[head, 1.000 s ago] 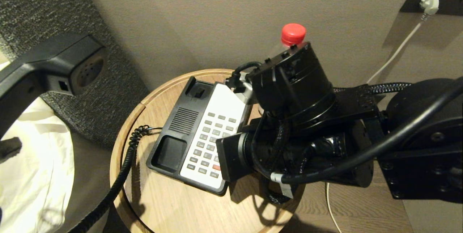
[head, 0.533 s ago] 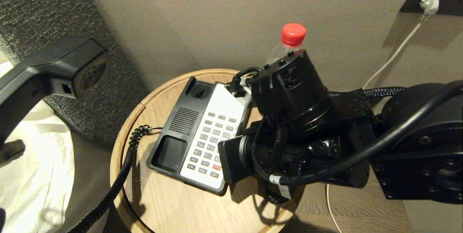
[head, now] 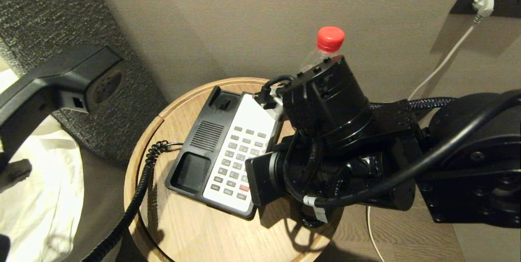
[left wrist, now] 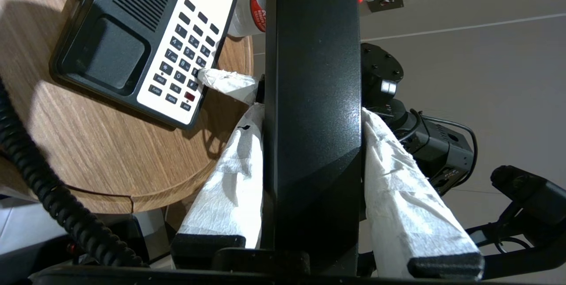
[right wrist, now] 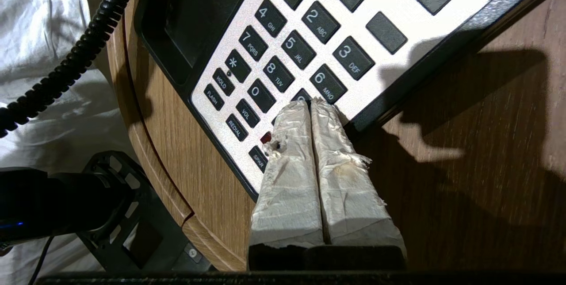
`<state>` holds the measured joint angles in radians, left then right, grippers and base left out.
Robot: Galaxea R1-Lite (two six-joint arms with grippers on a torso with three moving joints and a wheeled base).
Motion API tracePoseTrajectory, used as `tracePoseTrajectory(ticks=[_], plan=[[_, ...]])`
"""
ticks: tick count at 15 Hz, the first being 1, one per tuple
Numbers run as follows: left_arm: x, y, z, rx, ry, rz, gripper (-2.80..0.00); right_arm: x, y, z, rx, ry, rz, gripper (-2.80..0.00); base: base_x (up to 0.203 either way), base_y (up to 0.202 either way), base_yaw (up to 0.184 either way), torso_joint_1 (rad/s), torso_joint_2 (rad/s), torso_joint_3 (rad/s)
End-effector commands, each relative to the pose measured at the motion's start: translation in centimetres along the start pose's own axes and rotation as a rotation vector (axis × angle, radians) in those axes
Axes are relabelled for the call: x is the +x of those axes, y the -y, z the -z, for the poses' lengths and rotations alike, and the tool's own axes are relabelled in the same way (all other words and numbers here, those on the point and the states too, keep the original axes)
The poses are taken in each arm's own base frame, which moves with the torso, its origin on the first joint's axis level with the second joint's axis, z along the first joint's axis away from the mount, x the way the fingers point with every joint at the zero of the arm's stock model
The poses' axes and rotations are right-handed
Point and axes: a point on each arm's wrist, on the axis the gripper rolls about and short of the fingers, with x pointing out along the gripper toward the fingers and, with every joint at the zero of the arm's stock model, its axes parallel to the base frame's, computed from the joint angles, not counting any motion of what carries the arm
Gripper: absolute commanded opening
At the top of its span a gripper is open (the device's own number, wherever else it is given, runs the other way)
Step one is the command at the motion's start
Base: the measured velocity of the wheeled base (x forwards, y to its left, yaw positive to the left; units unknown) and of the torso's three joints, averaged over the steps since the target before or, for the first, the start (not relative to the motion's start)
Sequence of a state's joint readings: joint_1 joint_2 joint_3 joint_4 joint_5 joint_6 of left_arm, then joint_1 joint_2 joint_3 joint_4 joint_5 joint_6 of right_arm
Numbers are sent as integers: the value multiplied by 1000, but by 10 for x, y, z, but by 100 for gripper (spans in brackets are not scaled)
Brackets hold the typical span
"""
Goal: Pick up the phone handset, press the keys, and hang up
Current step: Dial the number
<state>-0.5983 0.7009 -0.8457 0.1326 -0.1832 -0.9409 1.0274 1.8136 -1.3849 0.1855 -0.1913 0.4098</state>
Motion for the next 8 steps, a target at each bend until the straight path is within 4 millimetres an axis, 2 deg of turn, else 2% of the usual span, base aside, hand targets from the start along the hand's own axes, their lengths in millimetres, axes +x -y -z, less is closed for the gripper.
tracePoseTrajectory(ticks=[1, 5, 8], plan=[[0, 0, 0, -6, -1, -1, -280, -8, -2, -5, 8, 23, -15, -280, 0, 0, 0, 0, 0, 0], [1, -1, 1, -7, -7, -3, -280, -21, -7, -7, 11, 44, -52, -280, 0, 0, 0, 0, 0, 0], [0, -1, 1, -6, -6, -1, -280, -20, -13, -4, 19, 31, -88, -280, 0, 0, 0, 0, 0, 0]])
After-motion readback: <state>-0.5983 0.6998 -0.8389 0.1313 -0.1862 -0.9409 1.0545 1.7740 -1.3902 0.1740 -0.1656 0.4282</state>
